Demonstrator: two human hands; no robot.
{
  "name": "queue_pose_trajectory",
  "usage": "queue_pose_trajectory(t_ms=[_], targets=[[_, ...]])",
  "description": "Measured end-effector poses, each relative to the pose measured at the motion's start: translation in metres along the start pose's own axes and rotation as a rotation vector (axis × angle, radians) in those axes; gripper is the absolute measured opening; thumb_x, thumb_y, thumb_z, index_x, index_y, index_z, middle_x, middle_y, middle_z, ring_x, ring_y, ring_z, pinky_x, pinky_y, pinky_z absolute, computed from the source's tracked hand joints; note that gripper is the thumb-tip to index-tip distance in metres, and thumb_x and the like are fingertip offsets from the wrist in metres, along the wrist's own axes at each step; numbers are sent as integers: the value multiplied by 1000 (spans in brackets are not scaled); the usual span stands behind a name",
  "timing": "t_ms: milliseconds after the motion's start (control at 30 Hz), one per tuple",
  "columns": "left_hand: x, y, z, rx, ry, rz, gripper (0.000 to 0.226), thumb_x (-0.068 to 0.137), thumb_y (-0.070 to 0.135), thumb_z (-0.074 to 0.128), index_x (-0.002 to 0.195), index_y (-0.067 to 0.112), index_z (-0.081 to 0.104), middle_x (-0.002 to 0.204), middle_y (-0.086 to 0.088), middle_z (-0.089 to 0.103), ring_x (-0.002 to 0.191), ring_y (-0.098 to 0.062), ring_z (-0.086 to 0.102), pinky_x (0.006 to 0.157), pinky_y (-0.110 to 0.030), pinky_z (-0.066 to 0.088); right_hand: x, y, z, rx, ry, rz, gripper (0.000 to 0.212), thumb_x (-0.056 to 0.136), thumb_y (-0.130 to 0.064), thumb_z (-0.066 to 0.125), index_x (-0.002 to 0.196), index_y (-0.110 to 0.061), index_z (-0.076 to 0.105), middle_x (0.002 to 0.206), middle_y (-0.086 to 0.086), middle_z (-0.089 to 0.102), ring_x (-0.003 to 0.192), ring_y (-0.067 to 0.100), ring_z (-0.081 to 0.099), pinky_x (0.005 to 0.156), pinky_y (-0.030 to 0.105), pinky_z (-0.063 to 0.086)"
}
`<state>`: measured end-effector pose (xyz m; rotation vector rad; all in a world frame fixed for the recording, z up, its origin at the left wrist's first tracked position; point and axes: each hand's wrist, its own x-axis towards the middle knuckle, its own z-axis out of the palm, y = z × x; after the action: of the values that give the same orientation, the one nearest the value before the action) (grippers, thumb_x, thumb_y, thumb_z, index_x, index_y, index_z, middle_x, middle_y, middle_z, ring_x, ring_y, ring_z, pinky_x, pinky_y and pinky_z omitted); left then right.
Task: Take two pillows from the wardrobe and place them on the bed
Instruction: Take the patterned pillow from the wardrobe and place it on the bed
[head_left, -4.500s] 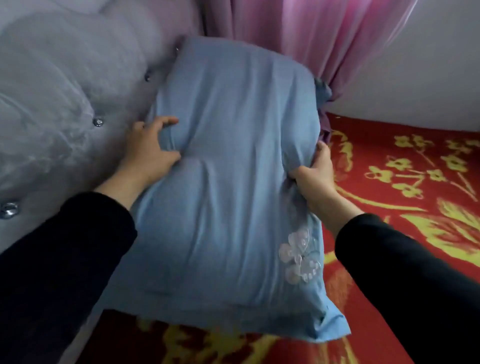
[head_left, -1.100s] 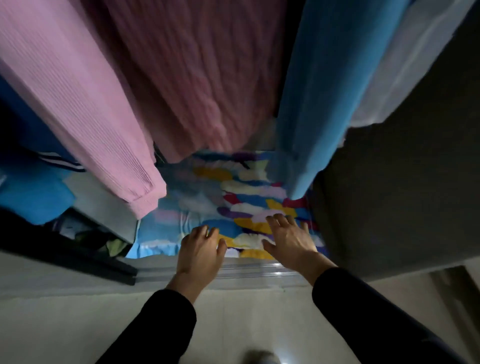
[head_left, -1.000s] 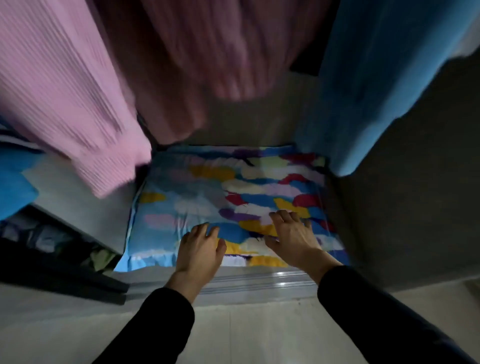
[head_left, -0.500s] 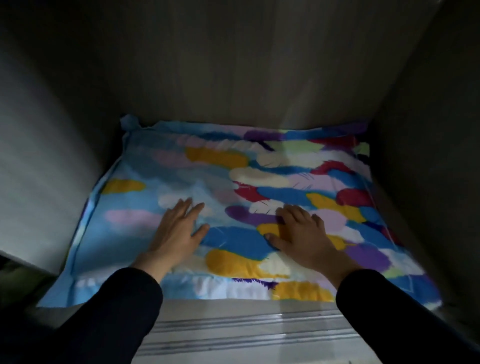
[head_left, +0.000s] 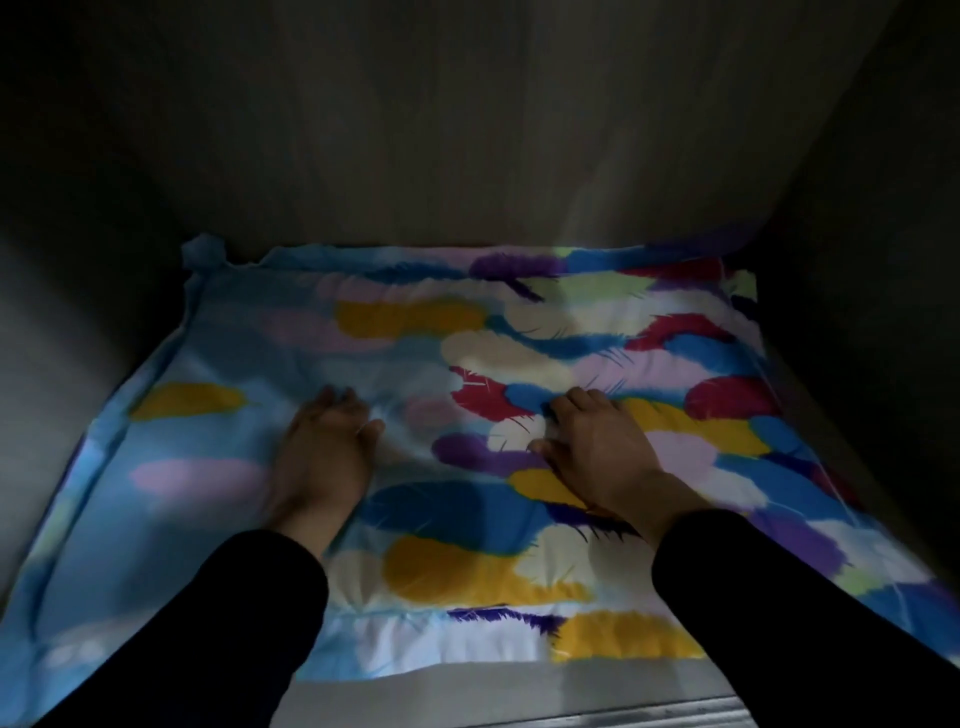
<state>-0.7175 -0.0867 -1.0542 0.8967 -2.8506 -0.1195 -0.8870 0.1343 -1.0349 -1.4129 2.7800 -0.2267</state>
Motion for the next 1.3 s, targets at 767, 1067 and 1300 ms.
queue_pose_trajectory(t_ms=[767,1067,1300], targets=[[-53,66,-35,-521,191,-8,20,88,23,58,101,34,70,115,9,69,118,-16,56,109,-49,16,-72,-38,-107,70,229,-90,30,55,8,60,81,-7,56,78,14,61,70,35,56,49,31,32],[-88,71,-136,-667,156,19,17,87,17,63,100,11,73,105,-9,74,95,-25,69,85,-26,47,-144,-85,-203,110,199,109,19,74,-12,63,92,-12,58,88,10,63,83,31,55,63,38,44],[-138,77,-245,-696,-140,51,14,84,13,65,95,10,74,100,-8,75,91,-21,69,80,-23,44,-213,-132,-302,213,65,304,16,77,-19,63,89,-11,57,88,10,62,82,31,53,62,32,35]])
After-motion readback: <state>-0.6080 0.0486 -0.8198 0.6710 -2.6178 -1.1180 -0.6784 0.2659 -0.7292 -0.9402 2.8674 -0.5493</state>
